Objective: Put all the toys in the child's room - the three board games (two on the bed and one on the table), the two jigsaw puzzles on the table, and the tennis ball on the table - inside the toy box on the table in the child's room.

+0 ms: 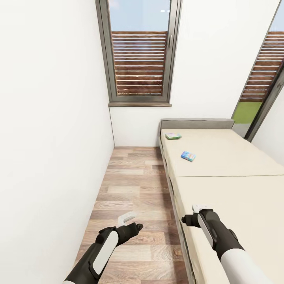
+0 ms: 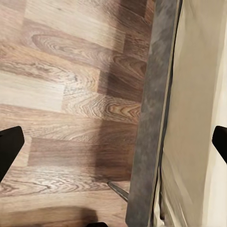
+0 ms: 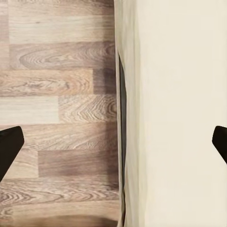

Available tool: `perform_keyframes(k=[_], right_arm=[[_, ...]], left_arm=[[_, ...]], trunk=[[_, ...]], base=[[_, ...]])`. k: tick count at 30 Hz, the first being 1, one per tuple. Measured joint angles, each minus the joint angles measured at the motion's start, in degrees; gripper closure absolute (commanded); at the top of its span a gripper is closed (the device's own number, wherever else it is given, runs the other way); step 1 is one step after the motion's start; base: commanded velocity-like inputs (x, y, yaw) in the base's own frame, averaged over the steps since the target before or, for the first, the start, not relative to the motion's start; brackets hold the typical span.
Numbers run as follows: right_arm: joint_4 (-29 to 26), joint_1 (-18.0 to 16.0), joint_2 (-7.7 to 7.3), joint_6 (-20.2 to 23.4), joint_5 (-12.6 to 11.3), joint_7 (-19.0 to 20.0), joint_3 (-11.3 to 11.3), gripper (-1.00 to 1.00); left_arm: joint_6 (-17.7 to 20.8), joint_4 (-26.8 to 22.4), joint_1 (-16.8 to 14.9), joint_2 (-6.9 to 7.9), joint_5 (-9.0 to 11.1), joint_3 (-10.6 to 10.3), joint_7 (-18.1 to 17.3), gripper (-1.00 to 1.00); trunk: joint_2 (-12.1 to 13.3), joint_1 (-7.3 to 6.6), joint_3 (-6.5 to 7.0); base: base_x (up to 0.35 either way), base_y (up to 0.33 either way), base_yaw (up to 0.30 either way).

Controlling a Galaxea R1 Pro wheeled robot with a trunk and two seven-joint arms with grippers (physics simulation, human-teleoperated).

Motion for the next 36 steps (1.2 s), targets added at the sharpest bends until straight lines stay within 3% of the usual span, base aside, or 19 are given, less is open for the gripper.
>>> perform_keyframes(k=[16, 36], right_arm=[[0.0, 0.0, -0.03, -0.04, -0.02, -0.02, -0.02, -1.0], [0.0, 0.0, -0.03, -0.03, -0.03, -0.02, -0.05, -1.0]], left_arm=[[0.02, 0.0, 0.0, 0.0, -0.03, -0.01, -0.02, -1.0], [0.03, 0.0, 0.0, 0.0, -0.03, 0.0, 0.02, -1.0]], trunk=[[0.0, 0.0, 0.0], [0.0, 0.0, 0.0]], base=[[0.0, 0.126, 0.0], [0.0, 0.026, 0.0]])
